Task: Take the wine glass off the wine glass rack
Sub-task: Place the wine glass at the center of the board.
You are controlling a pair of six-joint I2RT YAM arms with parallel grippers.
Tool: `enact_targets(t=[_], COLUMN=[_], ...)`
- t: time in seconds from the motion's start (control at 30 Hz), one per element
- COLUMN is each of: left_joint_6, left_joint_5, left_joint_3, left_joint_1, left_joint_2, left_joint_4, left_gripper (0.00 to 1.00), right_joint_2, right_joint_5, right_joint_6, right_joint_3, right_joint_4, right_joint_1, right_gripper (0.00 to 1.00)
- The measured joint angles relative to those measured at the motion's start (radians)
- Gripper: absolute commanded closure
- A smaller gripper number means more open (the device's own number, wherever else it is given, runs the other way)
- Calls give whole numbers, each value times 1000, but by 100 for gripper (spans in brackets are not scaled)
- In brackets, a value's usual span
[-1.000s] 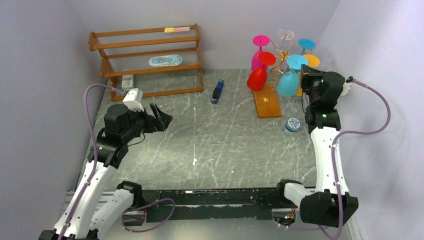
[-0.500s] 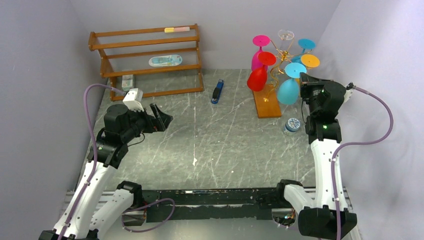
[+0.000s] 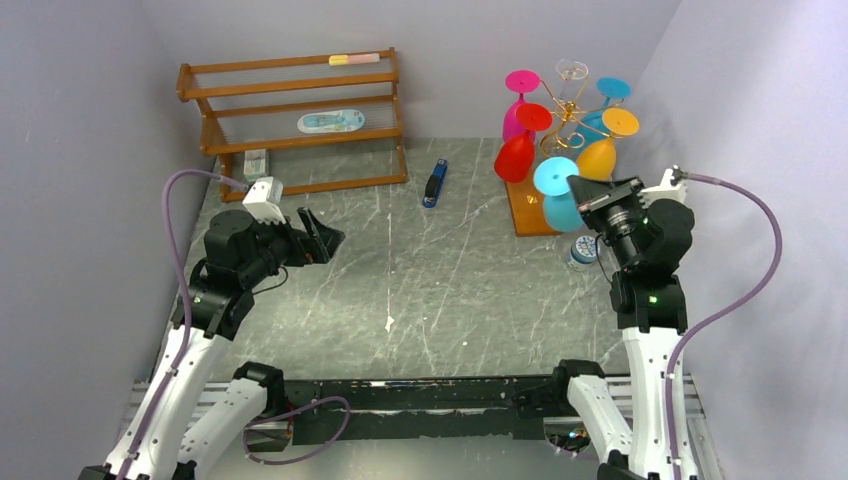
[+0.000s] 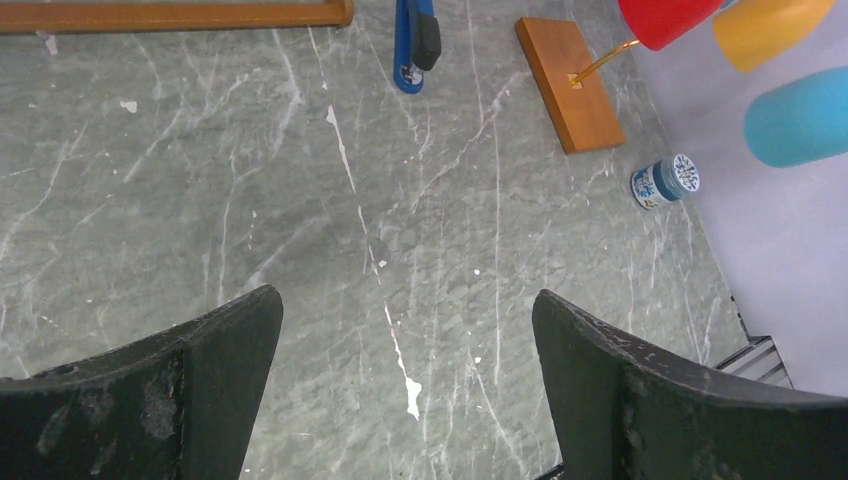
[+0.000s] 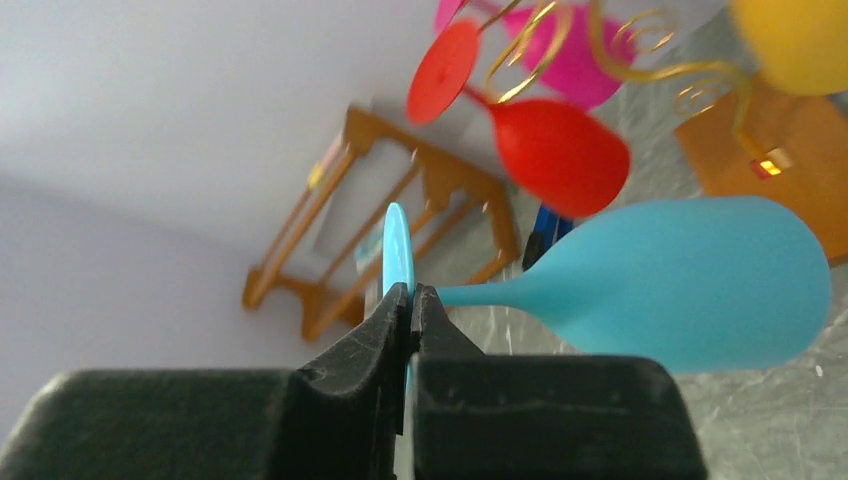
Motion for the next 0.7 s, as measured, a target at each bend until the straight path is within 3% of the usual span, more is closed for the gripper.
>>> enact_targets(t=[0.3, 0.47, 0.7], left_joint_6=[-8, -14, -11], left_joint_5=[72, 151, 268], left_joint_3=[-6, -11, -32], left_joint_1=[0, 0, 0], left_joint_2=[6, 13, 27], left_joint_4=[71, 124, 164], left_gripper=[0, 0, 0], right_joint_2=[126, 172, 196], right_joint_5=[-422, -498, -491], right_joint_6=[-362, -500, -583], right_joint_3=[43, 64, 84], right_joint_4=[-56, -133, -117], right_joint_1=[123, 270, 502], right_gripper=[100, 100, 100])
